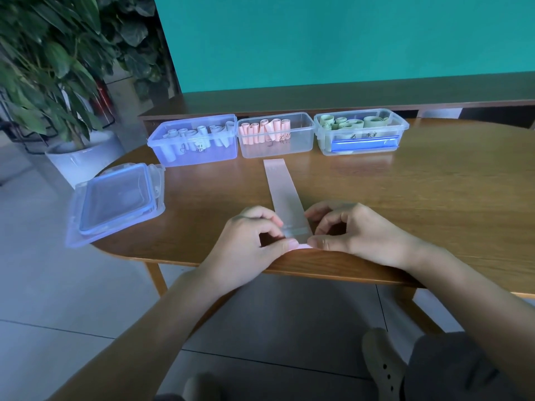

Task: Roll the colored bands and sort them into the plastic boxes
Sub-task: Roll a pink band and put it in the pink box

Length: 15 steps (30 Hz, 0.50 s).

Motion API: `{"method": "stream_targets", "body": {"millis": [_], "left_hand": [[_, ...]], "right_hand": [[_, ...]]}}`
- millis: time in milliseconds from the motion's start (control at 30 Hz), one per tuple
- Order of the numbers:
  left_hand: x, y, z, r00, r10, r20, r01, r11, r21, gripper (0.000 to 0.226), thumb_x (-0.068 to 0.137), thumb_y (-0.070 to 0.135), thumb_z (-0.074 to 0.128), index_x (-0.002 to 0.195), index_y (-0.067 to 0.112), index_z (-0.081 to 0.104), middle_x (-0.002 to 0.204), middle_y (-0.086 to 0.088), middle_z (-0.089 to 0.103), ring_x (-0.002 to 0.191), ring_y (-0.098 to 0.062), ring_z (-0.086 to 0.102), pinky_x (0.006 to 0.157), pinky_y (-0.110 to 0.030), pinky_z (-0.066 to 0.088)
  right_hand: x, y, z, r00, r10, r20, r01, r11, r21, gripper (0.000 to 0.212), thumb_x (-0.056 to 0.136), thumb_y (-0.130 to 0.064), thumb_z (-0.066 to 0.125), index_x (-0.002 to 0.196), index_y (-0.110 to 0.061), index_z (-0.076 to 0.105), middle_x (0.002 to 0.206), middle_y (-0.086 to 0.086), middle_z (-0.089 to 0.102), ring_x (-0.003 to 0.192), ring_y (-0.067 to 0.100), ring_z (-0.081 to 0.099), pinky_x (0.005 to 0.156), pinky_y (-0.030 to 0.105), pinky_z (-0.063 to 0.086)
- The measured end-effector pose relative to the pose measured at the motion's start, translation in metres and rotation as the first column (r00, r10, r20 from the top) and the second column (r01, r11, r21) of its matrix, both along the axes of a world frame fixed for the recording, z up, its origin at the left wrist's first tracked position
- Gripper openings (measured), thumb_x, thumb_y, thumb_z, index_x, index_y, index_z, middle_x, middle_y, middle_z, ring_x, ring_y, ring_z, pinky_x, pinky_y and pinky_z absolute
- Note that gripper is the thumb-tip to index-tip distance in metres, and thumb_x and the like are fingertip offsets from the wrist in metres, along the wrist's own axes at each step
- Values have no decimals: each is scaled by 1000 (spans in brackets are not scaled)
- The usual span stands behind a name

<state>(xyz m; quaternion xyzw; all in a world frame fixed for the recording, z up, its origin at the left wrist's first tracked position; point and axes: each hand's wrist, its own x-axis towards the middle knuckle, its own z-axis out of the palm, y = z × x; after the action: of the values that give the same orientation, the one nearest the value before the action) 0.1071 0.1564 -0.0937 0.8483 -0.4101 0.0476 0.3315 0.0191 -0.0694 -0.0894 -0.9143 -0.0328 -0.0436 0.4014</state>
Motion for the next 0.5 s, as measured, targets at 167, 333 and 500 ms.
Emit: {"method": "stream_targets", "body": {"millis": [167, 333, 500], "left_hand": [[0, 0, 3, 999, 0, -32, -1, 1000, -13, 14, 81, 39, 79, 82, 25, 76, 103, 18, 62, 100, -1, 59, 83, -11, 44], [0, -1, 1, 991, -119, -58, 116, 992, -46, 6, 87, 21, 75, 88, 26, 77, 93, 13, 65, 95, -10, 62, 84, -28, 50], [-1, 0, -3, 987, -155, 53, 152, 987, 49, 10, 95, 25, 67, 94, 27, 77, 92, 15, 64, 98, -6, 57, 83, -23, 46]], "right_hand": [[4, -1, 0, 1000, -18, -7, 18, 1000, 17, 17, 81, -41, 80, 75, -25, 75, 125, -26, 59, 114, -7, 54, 95, 23, 42], [3, 1, -1, 993, 89, 74, -91, 996, 25, 8, 85, -26, 79, 91, -29, 75, 126, -18, 61, 120, -6, 52, 98, 10, 36], [0, 4, -1, 984, 156, 90, -145, 983, -114, 13, 92, -27, 71, 99, -36, 76, 127, -20, 59, 124, -3, 51, 95, 12, 37]]}}
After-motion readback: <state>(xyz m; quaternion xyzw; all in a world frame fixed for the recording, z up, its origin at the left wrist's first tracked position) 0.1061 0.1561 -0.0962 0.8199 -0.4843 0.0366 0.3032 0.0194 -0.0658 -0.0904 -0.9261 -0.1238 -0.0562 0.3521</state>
